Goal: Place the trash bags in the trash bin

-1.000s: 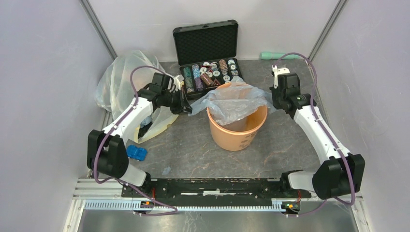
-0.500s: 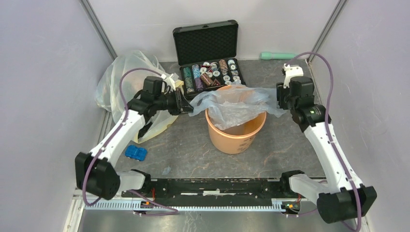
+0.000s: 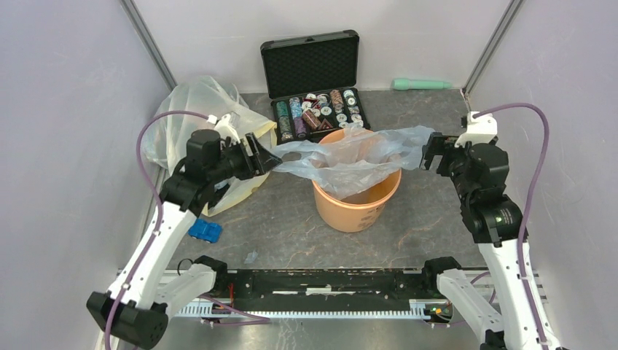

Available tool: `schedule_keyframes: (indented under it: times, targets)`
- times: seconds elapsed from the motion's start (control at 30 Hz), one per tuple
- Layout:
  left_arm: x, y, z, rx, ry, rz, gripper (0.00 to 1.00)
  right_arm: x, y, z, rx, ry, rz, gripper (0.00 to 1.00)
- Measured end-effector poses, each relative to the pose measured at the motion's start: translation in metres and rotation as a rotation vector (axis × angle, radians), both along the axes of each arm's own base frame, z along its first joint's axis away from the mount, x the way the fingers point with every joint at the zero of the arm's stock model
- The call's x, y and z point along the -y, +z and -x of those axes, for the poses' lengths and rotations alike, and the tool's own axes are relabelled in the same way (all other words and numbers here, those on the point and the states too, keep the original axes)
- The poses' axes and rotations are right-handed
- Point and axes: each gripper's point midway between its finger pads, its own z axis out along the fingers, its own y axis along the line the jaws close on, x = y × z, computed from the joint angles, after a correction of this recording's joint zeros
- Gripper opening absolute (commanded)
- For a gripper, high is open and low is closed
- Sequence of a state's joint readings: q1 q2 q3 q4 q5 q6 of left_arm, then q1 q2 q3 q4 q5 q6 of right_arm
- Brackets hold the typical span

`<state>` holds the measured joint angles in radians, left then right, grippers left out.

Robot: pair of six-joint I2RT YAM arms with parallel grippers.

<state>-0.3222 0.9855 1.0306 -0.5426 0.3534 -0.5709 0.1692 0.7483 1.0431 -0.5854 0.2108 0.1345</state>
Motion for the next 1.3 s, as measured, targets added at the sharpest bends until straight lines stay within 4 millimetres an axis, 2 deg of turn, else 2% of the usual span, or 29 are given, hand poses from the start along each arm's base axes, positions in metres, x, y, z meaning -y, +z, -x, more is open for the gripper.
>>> schedule_keyframes:
  times: [0.13,0.27,0.4,0.57,0.7,0.87,1.0,1.1,1.2,1.3]
  targets:
    - [-0.007,0.014,0.012,0.033,0.083,0.092,0.76,-0.001,0.010,0.009,0.045,-0.039,-0.110,0.98]
    - [-0.016,0.022,0.023,0.024,0.193,0.212,0.87,-0.004,0.020,0.020,0.087,-0.071,-0.242,0.98]
    - [-0.028,0.025,0.031,-0.005,0.326,0.345,0.87,-0.007,0.025,0.025,0.088,-0.104,-0.354,0.98]
    - [-0.025,0.035,0.034,-0.063,0.365,0.473,0.85,-0.018,0.004,0.018,-0.023,-0.152,-0.487,0.98]
    - [-0.017,0.035,0.035,-0.134,0.379,0.561,0.84,-0.029,-0.017,0.018,-0.102,-0.175,-0.590,0.97]
    - [0.002,0.035,0.041,-0.195,0.351,0.596,0.70,-0.031,-0.023,0.025,-0.107,-0.201,-0.675,0.81]
    - [0.035,0.026,0.045,-0.246,0.302,0.549,0.71,-0.034,-0.023,0.030,-0.095,-0.198,-0.718,0.77]
    - [0.056,0.013,0.049,-0.271,0.283,0.495,0.68,-0.037,-0.029,0.031,-0.104,-0.191,-0.739,0.65]
    - [0.054,0.011,0.046,-0.253,0.318,0.489,0.60,-0.039,-0.042,0.030,-0.124,-0.195,-0.748,0.51]
    - [0.046,0.017,0.041,-0.214,0.359,0.504,0.65,-0.041,-0.052,0.031,-0.145,-0.193,-0.754,0.41]
